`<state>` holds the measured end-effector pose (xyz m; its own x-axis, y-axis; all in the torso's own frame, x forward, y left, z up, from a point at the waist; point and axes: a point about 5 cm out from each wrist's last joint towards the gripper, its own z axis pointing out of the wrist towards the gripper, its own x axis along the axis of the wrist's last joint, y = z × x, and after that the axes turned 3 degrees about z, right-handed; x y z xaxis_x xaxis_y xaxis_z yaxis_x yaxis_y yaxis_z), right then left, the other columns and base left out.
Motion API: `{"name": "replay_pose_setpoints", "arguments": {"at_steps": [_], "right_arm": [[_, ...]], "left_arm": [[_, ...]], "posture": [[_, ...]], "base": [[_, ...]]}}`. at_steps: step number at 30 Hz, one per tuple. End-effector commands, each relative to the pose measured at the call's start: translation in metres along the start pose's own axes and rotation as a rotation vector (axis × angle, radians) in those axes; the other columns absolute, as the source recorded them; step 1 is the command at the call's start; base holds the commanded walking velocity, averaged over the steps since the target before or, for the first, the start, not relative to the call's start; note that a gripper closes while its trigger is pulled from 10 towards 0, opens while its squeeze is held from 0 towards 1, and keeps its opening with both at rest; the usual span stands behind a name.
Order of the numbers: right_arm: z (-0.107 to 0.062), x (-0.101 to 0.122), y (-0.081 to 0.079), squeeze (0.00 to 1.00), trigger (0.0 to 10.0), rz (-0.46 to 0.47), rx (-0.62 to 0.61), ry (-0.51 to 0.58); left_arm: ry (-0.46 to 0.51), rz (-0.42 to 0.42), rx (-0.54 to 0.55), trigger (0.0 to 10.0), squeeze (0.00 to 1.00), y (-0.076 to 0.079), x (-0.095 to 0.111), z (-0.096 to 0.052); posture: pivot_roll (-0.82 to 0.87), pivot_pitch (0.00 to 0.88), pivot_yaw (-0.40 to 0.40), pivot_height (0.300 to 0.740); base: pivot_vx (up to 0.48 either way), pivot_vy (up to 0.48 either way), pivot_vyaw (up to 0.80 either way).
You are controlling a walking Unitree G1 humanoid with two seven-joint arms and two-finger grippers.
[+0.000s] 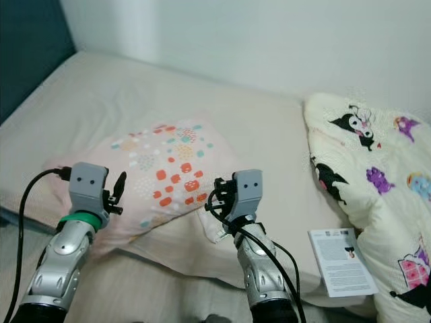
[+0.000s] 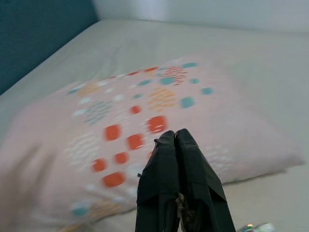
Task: Clean up the room
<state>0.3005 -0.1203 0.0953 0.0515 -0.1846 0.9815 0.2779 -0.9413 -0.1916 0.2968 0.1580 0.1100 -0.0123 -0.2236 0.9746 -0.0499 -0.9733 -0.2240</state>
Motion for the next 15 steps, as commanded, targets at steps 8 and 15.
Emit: {"name": "replay_pose_setpoints", "arguments": {"at_steps": [8, 15], "right_arm": [[-0.004, -0.004, 0.011, 0.0, 10.0, -0.015, -0.052, -0.024], [-0.003, -0.002, 0.012, 0.0, 10.0, -0.042, -0.084, -0.009]], "left_arm": [[-0.008, -0.017, -0.115, 10.0, 0.0, 0.016, -0.003, -0.007], [-0.032, 0.013, -0.14, 10.0, 0.0, 0.016, -0.01, -0.01]], "posture": [[-0.08, 0.017, 0.026, 0.74], [-0.08, 0.019, 0.028, 0.735]], "base": [[0.0, 0.0, 0.0], [0.0, 0.0, 0.0]]}}
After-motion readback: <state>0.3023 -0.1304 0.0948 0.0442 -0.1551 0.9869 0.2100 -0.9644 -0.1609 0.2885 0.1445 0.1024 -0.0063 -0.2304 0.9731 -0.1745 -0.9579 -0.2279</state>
